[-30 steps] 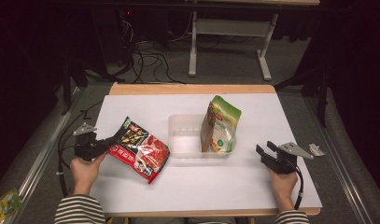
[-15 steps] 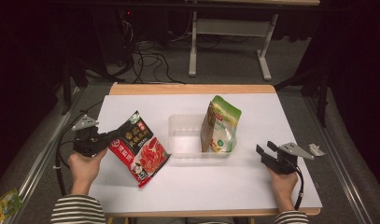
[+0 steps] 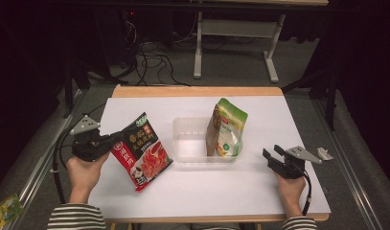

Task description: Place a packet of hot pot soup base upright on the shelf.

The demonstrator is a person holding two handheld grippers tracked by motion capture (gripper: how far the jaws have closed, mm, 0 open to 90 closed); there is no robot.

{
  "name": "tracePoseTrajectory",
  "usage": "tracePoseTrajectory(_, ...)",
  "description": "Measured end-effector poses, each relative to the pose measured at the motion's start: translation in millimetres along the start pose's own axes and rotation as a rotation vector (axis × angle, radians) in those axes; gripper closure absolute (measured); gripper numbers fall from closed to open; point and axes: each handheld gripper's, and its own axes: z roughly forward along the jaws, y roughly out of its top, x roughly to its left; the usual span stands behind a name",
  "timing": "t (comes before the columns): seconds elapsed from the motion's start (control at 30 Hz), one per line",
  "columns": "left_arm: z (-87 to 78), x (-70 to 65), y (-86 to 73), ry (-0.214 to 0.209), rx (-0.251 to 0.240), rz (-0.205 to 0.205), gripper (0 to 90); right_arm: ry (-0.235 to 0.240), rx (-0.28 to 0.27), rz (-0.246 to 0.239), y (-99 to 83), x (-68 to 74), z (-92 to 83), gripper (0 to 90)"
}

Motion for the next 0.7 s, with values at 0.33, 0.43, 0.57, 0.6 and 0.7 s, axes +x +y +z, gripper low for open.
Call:
tracePoseTrajectory(0.33,-11.3,-11.0,10.3,-0.027,-0.019,0.013,89.2,0.002,-0.004,-0.002,-0.1,-0.2,-0.3,45.0)
tracePoseTrajectory(0.43,-15.9,-13.0,11.8,-0.038,-0.025,0.008,89.2,0.0,-0.003,-0.004,-0.1,0.2,-0.3,44.9)
tracePoseTrajectory(0.57,-22.4,-16.5,14.9,-0.047,-0.031,0.011,89.2,0.0,-0.008,-0.007,-0.2,0.2,-0.5,44.8)
tracePoseTrajectory(0.6,-23.7,-17.9,16.0,-0.048,-0.031,0.012,89.2,0.0,-0.007,-0.006,-0.2,0.2,-0.4,44.7)
tracePoseTrajectory(0.7,-25.6,-21.6,19.6,-0.051,-0.036,0.021,89.2,0.001,-0.007,-0.007,-0.2,0.2,-0.5,44.6)
